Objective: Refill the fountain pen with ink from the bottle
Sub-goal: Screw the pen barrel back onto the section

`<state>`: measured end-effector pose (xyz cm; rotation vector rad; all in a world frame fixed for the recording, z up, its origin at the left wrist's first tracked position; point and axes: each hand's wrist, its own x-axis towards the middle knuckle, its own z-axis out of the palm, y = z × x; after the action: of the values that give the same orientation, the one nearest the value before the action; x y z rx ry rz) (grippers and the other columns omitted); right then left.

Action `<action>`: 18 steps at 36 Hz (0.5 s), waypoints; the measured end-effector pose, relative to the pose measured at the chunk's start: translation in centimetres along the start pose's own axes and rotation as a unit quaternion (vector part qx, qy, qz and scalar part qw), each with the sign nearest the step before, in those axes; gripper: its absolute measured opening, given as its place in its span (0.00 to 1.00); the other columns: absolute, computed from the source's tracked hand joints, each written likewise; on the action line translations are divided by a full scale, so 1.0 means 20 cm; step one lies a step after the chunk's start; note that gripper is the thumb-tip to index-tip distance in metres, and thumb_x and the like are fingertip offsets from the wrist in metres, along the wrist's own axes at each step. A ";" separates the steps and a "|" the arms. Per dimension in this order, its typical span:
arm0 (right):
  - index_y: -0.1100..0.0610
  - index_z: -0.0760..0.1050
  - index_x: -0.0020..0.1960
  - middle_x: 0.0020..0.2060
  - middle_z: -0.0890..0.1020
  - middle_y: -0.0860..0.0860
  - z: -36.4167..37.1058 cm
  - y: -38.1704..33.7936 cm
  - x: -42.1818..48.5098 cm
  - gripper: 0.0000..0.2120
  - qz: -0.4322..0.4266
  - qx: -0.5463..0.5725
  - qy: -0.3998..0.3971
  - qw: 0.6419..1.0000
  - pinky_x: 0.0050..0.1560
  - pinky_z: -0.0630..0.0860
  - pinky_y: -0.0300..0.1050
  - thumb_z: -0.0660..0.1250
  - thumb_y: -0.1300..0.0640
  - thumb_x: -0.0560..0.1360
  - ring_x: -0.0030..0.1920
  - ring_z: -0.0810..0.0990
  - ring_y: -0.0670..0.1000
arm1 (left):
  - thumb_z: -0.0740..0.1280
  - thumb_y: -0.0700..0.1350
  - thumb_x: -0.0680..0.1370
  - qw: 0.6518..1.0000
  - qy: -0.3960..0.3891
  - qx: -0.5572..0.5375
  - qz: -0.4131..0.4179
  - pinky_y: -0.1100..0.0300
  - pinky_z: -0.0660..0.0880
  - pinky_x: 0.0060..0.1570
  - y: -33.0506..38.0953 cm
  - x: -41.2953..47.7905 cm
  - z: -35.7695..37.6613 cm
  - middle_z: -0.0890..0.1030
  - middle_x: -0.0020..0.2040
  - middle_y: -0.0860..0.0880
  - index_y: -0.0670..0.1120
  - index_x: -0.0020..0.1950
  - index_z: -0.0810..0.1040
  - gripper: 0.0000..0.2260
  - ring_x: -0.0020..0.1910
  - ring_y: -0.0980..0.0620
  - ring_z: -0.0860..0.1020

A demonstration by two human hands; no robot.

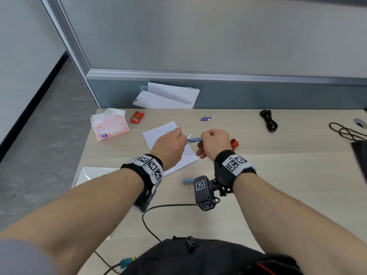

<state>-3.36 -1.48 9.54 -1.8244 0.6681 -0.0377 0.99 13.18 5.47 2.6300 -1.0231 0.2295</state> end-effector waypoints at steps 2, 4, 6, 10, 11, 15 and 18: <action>0.63 0.75 0.43 0.29 0.80 0.58 0.00 0.00 0.00 0.09 0.008 0.004 -0.001 1.000 0.25 0.75 0.44 0.57 0.62 0.76 0.24 0.80 0.57 | 0.62 0.40 0.79 0.999 -0.011 0.012 -0.036 0.48 0.74 0.37 -0.03 -0.01 0.00 0.74 0.47 0.42 0.39 0.51 0.77 0.06 0.40 0.42 0.74; 0.63 0.75 0.43 0.28 0.80 0.57 0.00 0.01 0.00 0.09 0.010 0.002 0.001 1.000 0.25 0.75 0.43 0.57 0.62 0.75 0.24 0.80 0.56 | 0.59 0.43 0.81 0.996 -0.025 0.014 -0.086 0.51 0.74 0.42 -0.09 -0.03 0.01 0.74 0.50 0.45 0.42 0.54 0.76 0.08 0.44 0.44 0.75; 0.62 0.75 0.43 0.28 0.80 0.57 0.01 0.00 0.01 0.09 0.005 -0.004 0.001 1.000 0.24 0.74 0.42 0.57 0.62 0.75 0.23 0.80 0.55 | 0.58 0.44 0.82 0.990 -0.017 -0.006 -0.142 0.53 0.72 0.46 -0.16 -0.06 0.02 0.74 0.52 0.45 0.42 0.55 0.76 0.10 0.47 0.44 0.75; 0.62 0.76 0.43 0.30 0.81 0.58 0.02 -0.01 0.02 0.09 0.008 -0.010 -0.002 1.000 0.24 0.73 0.41 0.57 0.61 0.76 0.23 0.79 0.54 | 0.57 0.46 0.82 0.977 0.016 -0.060 -0.204 0.53 0.70 0.50 -0.22 -0.08 0.00 0.75 0.55 0.44 0.43 0.58 0.77 0.12 0.51 0.43 0.76; 0.62 0.76 0.44 0.31 0.81 0.58 0.02 -0.01 0.02 0.10 0.014 -0.010 -0.002 1.000 0.24 0.73 0.41 0.57 0.61 0.76 0.23 0.79 0.54 | 0.58 0.47 0.82 0.977 0.022 -0.074 -0.198 0.53 0.70 0.50 -0.20 -0.08 -0.01 0.75 0.55 0.44 0.43 0.59 0.76 0.12 0.51 0.43 0.76; 0.63 0.77 0.46 0.31 0.80 0.58 -0.01 0.04 0.01 0.11 0.032 -0.005 -0.009 0.999 0.23 0.71 0.40 0.57 0.60 0.78 0.23 0.78 0.54 | 0.61 0.48 0.81 0.984 0.038 -0.118 -0.129 0.57 0.67 0.48 -0.09 -0.02 -0.02 0.75 0.56 0.44 0.45 0.62 0.74 0.12 0.50 0.45 0.76; 0.64 0.76 0.46 0.28 0.78 0.57 -0.04 0.06 -0.01 0.13 0.029 0.005 -0.013 0.999 0.21 0.69 0.39 0.56 0.57 0.79 0.22 0.77 0.54 | 0.61 0.47 0.81 0.995 0.005 -0.098 -0.033 0.55 0.71 0.49 0.00 0.01 0.00 0.75 0.54 0.44 0.43 0.62 0.75 0.13 0.51 0.45 0.75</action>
<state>-4.37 -2.31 8.78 -1.7923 0.7014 0.0207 1.27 13.06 5.52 2.4771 -0.9041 0.1195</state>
